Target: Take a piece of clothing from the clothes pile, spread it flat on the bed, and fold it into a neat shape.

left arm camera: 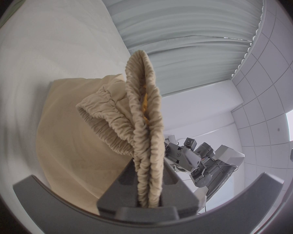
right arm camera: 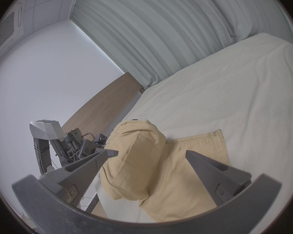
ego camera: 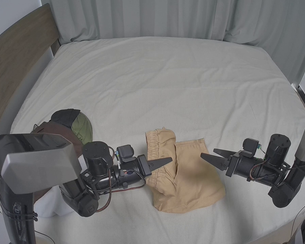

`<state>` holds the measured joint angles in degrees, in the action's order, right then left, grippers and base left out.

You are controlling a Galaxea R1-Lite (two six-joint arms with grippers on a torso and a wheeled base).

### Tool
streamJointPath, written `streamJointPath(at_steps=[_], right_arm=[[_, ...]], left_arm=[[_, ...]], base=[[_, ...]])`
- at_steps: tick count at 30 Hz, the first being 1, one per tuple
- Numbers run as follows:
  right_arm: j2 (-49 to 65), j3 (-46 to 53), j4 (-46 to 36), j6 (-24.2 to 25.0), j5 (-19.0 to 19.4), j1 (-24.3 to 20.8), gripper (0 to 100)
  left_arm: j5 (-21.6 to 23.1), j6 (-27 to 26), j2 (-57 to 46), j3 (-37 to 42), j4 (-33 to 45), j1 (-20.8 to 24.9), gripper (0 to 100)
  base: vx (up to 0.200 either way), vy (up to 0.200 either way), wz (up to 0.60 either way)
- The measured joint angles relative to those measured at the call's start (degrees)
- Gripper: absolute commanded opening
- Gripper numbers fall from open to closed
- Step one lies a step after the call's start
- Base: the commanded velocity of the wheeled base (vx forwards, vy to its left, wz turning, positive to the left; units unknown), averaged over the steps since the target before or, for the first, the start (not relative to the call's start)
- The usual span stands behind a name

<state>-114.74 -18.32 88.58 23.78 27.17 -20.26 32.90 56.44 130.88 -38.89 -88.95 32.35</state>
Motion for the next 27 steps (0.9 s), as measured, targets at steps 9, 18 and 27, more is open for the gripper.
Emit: streamJointPath(at_steps=[9,18,27], right_arm=[[0.4,-0.5,0.0,0.5,-0.7,0.0,100],[0.6,-0.7,0.0,0.6,-0.7,0.0,100],[0.6,-0.7,0.0,0.6,-0.7,0.0,100]], left_arm=[[-5.2,-0.2,5.2,-5.4,0.0,2.3,0],[-6.5,0.0,9.1,-8.4,0.0,4.6,0],[-6.7,0.0,11.2,-11.0,0.0,6.1,0]], base=[[0.000,0.000,0.00],[0.000,0.000,0.00],[0.000,0.000,0.00]])
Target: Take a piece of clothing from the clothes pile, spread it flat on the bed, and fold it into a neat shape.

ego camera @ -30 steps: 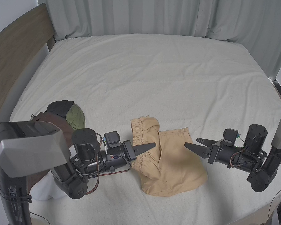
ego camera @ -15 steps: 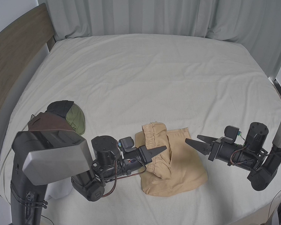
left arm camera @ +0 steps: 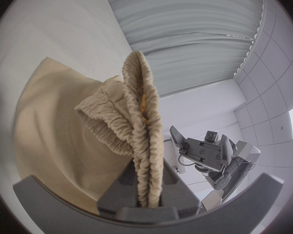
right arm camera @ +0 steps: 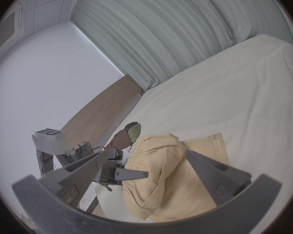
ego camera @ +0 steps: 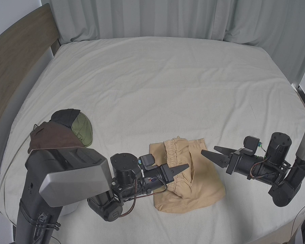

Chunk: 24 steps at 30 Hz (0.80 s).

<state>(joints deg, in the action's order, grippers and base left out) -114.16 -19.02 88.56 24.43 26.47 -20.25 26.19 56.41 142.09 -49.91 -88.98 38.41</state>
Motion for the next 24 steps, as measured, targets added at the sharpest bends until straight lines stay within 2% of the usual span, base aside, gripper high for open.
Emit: streamJointPath(at_steps=[10,11,20,24], right_arm=[[0.0,0.0,0.0,0.0,0.0,0.4,100],[0.0,0.0,0.0,0.0,0.0,0.4,100],[0.0,-0.1,0.0,0.0,0.0,0.4,100],[-0.1,-0.1,0.0,0.0,0.0,0.4,100]], left_arm=[[-0.4,-0.2,1.8,-1.3,0.0,0.6,0],[-0.4,-0.2,2.0,-1.3,0.0,0.6,100],[-0.4,-0.3,2.7,-1.8,0.0,0.6,100],[-0.4,-2.3,2.8,-1.9,0.0,0.5,100]], base=[[0.000,0.000,0.00],[0.000,0.000,0.00],[0.000,0.000,0.00],[0.000,0.000,0.00]])
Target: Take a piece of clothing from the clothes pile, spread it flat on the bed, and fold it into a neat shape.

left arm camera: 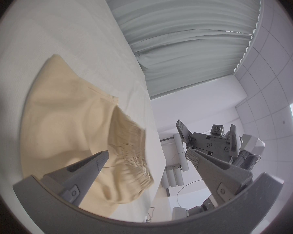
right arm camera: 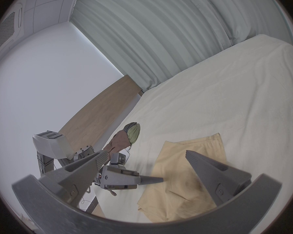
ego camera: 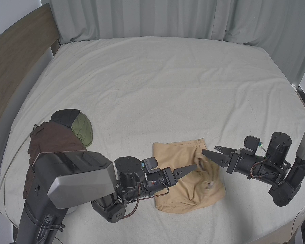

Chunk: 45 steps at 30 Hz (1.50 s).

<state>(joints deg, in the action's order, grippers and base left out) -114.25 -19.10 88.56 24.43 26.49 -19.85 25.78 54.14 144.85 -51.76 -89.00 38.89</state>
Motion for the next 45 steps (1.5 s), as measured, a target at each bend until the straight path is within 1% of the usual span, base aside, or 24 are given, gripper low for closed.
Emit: streamJointPath(at_steps=[4,12,19,25,29,36,41,43,45], right_arm=[[-0.2,0.1,0.0,0.0,0.0,0.0,100],[-1.4,0.4,0.0,0.0,-0.5,-0.4,100],[-3.4,0.5,-0.1,-0.1,-1.1,-0.7,100],[-4.1,0.9,-0.1,-0.1,-1.2,-0.8,100],[-4.2,1.2,-0.1,-0.1,-1.2,-0.9,100],[-4.1,1.5,-0.1,-0.1,-1.2,-1.0,100],[-4.0,1.5,-0.1,-0.1,-1.2,-1.0,100],[-4.0,1.6,-0.1,-0.1,-1.2,-1.0,100],[-3.9,1.8,-0.1,-0.1,-1.2,-1.1,100]], left_arm=[[-0.2,-2.7,0.0,0.2,0.0,-0.3,100],[-2.9,-3.0,-1.1,1.9,0.0,-1.7,100],[-3.0,-5.0,-6.3,7.0,0.0,-3.9,100],[-2.5,-8.4,-12.7,14.5,0.0,-6.2,100],[-2.2,-14.5,-16.7,18.4,0.0,-8.4,100],[-1.8,-29.9,-22.1,21.7,0.0,-11.7,100],[-1.1,-37.5,-26.8,25.3,0.0,-13.6,100],[0.3,-40.8,-28.1,26.9,0.0,-14.4,100],[3.4,-44.4,-29.2,28.4,0.0,-15.2,100]], base=[[0.000,0.000,0.00],[0.000,0.000,0.00],[0.000,0.000,0.00],[0.000,0.000,0.00],[0.000,0.000,0.00],[0.000,0.000,0.00],[0.000,0.000,0.00],[0.000,0.000,0.00],[0.000,0.000,0.00]])
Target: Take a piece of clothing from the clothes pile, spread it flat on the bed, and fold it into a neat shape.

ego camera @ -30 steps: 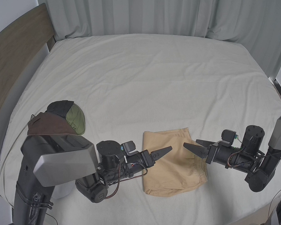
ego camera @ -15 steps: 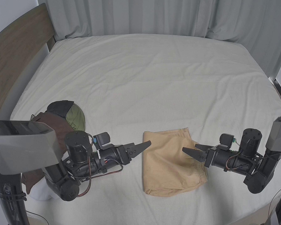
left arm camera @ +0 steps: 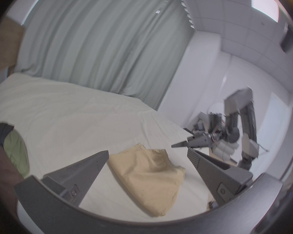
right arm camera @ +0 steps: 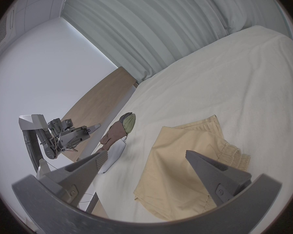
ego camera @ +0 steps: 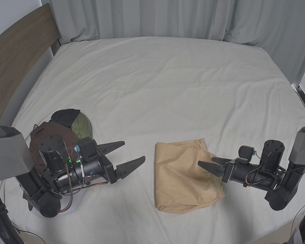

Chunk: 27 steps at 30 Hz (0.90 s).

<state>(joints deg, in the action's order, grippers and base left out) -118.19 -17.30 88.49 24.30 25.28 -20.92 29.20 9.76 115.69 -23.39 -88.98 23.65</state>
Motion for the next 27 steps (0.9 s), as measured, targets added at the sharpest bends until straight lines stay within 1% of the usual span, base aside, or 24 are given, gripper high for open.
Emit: streamJointPath(at_steps=[4,6,10,15,21,27], right_arm=[[0.0,0.5,0.0,-0.1,0.0,0.0,100],[0.0,0.6,0.0,-0.1,0.0,0.0,100],[-0.2,0.8,0.0,-0.1,0.1,0.0,100],[-1.6,1.2,0.0,-0.2,0.1,0.0,100],[-4.7,2.4,0.0,-0.6,0.1,0.0,100],[-8.2,5.9,0.0,-4.7,0.2,0.0,100]], left_arm=[[6.5,-8.2,-1.2,2.4,0.0,-2.7,100],[7.5,-11.3,-1.2,2.8,0.0,-3.9,100],[7.8,-15.5,-0.3,3.0,0.0,-7.1,100],[7.9,-16.5,0.9,3.5,0.0,-8.8,100],[7.9,-16.6,1.6,3.8,0.0,-9.2,100],[7.9,-16.6,2.0,4.4,0.0,-9.0,100]], base=[[0.000,0.000,0.00],[0.000,0.000,0.00],[0.000,0.000,0.00],[0.000,0.000,0.00],[0.000,0.000,0.00],[0.000,0.000,0.00]])
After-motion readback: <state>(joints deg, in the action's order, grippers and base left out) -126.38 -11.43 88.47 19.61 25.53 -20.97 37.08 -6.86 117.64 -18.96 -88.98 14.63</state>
